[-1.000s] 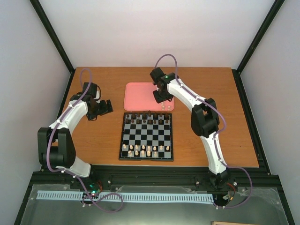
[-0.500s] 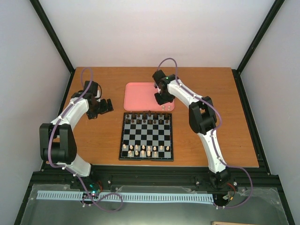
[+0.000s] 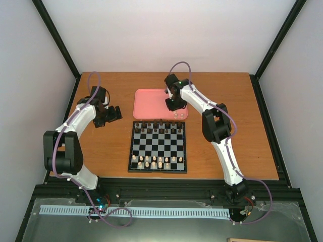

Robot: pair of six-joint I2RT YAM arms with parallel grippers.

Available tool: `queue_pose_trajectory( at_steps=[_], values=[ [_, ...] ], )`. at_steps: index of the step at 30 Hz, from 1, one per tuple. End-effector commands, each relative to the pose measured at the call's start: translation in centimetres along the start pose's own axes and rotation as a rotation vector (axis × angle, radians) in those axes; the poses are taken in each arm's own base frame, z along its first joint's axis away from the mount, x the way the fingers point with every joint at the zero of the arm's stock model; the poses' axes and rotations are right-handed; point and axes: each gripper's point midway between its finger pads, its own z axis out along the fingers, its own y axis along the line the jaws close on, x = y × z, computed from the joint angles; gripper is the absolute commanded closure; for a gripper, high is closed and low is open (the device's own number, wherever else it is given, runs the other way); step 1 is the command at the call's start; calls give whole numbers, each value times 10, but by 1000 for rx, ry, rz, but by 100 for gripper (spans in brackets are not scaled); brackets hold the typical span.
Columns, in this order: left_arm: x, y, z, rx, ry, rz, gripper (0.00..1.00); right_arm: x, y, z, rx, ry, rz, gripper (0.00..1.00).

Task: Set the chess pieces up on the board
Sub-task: Pick up the chess piece from the storage box.

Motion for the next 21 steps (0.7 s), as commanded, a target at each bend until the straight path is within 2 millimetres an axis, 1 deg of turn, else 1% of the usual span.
queue_pose_trajectory(
  at_steps=[1, 4, 8, 12, 17, 21],
  values=[
    [-11, -5, -5, 6, -20, 15, 0, -3, -1, 1, -18, 4, 3, 83],
    [-10, -5, -4, 6, -15, 19, 0, -2, -1, -2, -16, 6, 6, 88],
    [-7, -5, -5, 8, -14, 23, 0, -9, -1, -14, -17, -29, 7, 96],
    [-7, -5, -7, 14, -19, 23, 0, -17, -2, -30, -12, -70, 10, 97],
    [-8, -6, -11, 19, -31, 25, 0, -33, -3, -63, -8, -158, 13, 97],
    [-8, -6, -12, 21, -36, 23, 0, -52, -2, -101, -12, -276, 13, 97]
  ],
)
